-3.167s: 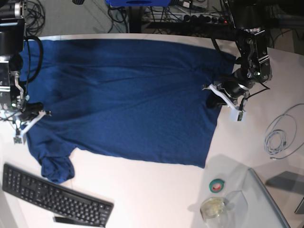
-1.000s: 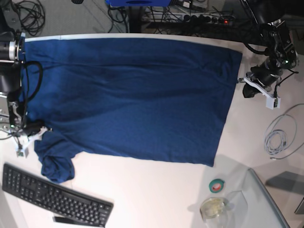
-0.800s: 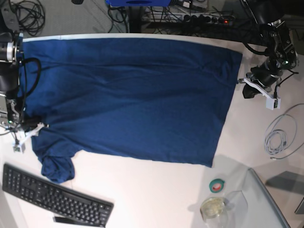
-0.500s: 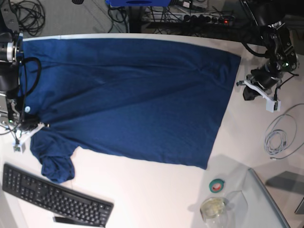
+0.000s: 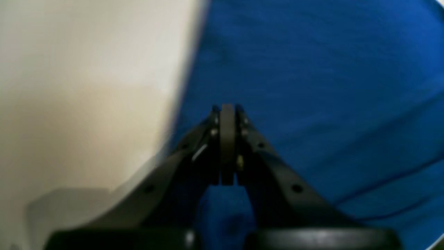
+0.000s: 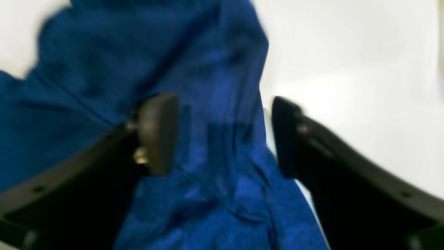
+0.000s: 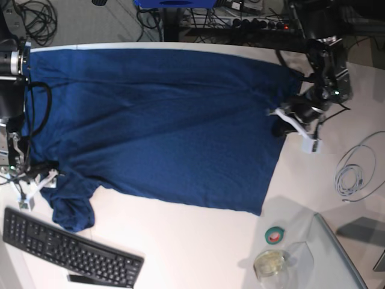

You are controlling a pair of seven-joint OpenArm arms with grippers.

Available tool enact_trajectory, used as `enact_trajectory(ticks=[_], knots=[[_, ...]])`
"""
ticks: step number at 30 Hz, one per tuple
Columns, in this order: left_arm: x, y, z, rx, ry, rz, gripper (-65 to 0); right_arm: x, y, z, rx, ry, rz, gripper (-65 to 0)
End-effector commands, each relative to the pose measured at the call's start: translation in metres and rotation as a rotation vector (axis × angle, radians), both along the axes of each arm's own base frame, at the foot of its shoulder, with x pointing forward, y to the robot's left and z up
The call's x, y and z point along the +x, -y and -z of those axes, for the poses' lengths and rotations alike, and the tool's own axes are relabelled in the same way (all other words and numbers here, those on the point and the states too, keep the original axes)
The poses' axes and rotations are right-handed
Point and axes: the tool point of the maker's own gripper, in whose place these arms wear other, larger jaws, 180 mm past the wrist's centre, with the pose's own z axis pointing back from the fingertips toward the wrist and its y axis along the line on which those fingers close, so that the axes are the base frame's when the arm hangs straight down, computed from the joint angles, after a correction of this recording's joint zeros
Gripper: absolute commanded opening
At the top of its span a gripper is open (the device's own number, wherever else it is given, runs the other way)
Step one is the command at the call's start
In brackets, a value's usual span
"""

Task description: Layout the t-shirt on the table in an organized manner, then fold the t-shirt properly

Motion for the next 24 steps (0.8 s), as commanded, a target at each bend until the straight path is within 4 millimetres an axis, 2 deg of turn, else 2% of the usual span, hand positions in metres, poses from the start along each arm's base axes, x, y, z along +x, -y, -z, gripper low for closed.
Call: enact_trajectory(ticks=[1,3,5,7,9,15,24], knots=[[0.011,-0.004,-0.011,0.008,0.047,-0.002,-65.0,0.008,0.012,-0.014,-0.022,0.037,0.005,-23.3],[0.005,0.009,0.002,-0.012,0.008,0.020,-65.0,0.006,0.013,-0.013,-0.024,0.035,0.004,-25.7],[0.006,0.012,0.011,-0.034,-0.011,0.014,-65.0,0.007,0.013,-0.014,-0.024,0.037,0.006,-27.9],[0.003,0.010,0.023,-0.057,-0.034,-0.008,-65.0,0.007,0.014,-0.014,-0.026,0.039,0.010,-28.5],[-0.002,-0.003,0.030,-0.048,-0.053,-0.024,-65.0,0.007,0.015,-0.014,-0.027,0.039,0.013,-28.5],[-0.013,-0.029,0.030,-0.007,-0.057,-0.040,-65.0,0.007,0.016,-0.014,-0.029,0.039,0.015,-28.7],[-0.012,-0.033,0.029,0.002,-0.052,-0.042,-65.0,0.006,0.015,-0.013,-0.027,0.036,0.016,-28.7]])
